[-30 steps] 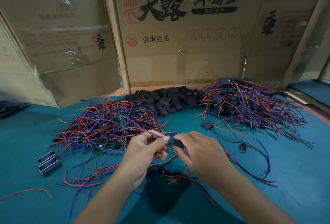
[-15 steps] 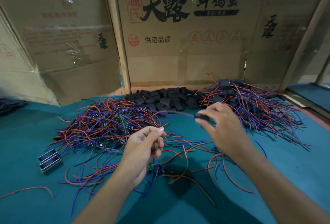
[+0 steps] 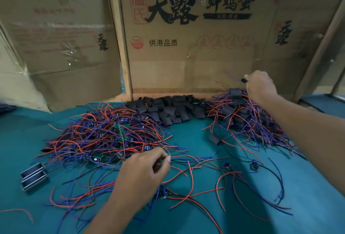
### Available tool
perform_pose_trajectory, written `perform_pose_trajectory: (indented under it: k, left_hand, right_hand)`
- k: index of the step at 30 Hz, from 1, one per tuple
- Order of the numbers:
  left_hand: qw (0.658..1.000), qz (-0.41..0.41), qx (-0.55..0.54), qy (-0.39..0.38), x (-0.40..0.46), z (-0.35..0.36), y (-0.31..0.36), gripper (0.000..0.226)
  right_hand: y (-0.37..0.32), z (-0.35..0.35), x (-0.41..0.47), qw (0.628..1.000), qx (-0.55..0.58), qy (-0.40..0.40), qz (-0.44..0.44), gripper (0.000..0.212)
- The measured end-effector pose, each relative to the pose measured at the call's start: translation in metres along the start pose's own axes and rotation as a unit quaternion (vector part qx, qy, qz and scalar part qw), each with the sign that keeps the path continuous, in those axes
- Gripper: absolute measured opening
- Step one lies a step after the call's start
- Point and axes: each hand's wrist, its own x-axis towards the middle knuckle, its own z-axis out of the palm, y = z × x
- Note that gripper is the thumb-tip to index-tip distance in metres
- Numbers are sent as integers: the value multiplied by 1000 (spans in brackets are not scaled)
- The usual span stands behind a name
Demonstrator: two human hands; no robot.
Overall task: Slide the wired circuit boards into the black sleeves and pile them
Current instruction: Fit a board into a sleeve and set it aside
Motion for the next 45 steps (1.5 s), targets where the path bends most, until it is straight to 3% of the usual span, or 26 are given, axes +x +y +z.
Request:
perform_pose_trajectory:
  k: [3, 6, 9, 10, 12, 15, 19, 26, 30, 32, 34, 36, 39, 43, 45]
  left_hand:
    - [994, 22, 108, 17, 1, -1, -5, 22]
    - [984, 35, 174, 12, 2, 1, -8, 21]
    - [972, -24, 231, -42, 3, 3, -11, 29]
    - [967, -35, 246, -52, 3, 3, -12, 31]
    - [962, -42, 261, -70, 3, 4, -12, 32]
    - [956, -39, 280, -77, 2, 5, -15, 33]
    - [955, -34, 286, -71, 0, 5, -21, 34]
    - [960, -28, 270, -68, 1, 10, -26, 34]
    - [965, -29, 253, -57, 0, 9, -24, 31]
    - [976, -27, 212, -27, 1, 9, -20, 28]
    - [986, -26, 164, 12, 0, 10, -10, 45]
    - [994, -15, 105, 33, -4, 14, 3, 60]
    - [999, 7, -3, 33, -8, 20, 15, 44]
    - [997, -1, -71, 1, -7, 19, 15, 33]
    - [992, -1, -126, -23, -7, 19, 15, 37]
  right_hand:
    - [-9, 26, -14, 995, -47, -70, 45, 29]
    - [-42, 33, -21, 993, -20, -38, 111, 46]
    - [-99, 25, -28, 998, 9, 39, -51, 30]
    - [-121, 22, -34, 993, 32, 26, -113, 25]
    - [-164, 23, -44, 979, 121, -72, -144, 22]
    - [-210, 37, -49, 961, 151, -203, -115, 35]
    - [-234, 65, -53, 953, 141, -265, -41, 48]
    - [-233, 69, -60, 933, 220, -284, 23, 39]
    - [-211, 33, -71, 913, 337, -221, 58, 28]
    - [-199, 8, -92, 873, 443, -188, 75, 18]
    - [-192, -14, -129, 827, 526, -190, 55, 19]
    - [-188, -28, -171, 815, 538, -215, 31, 25]
    - [-181, -40, -218, 782, 572, -241, 54, 31]
    - [-164, -51, -239, 683, 666, -285, 94, 23]
    - [-159, -54, -240, 599, 726, -324, 95, 23]
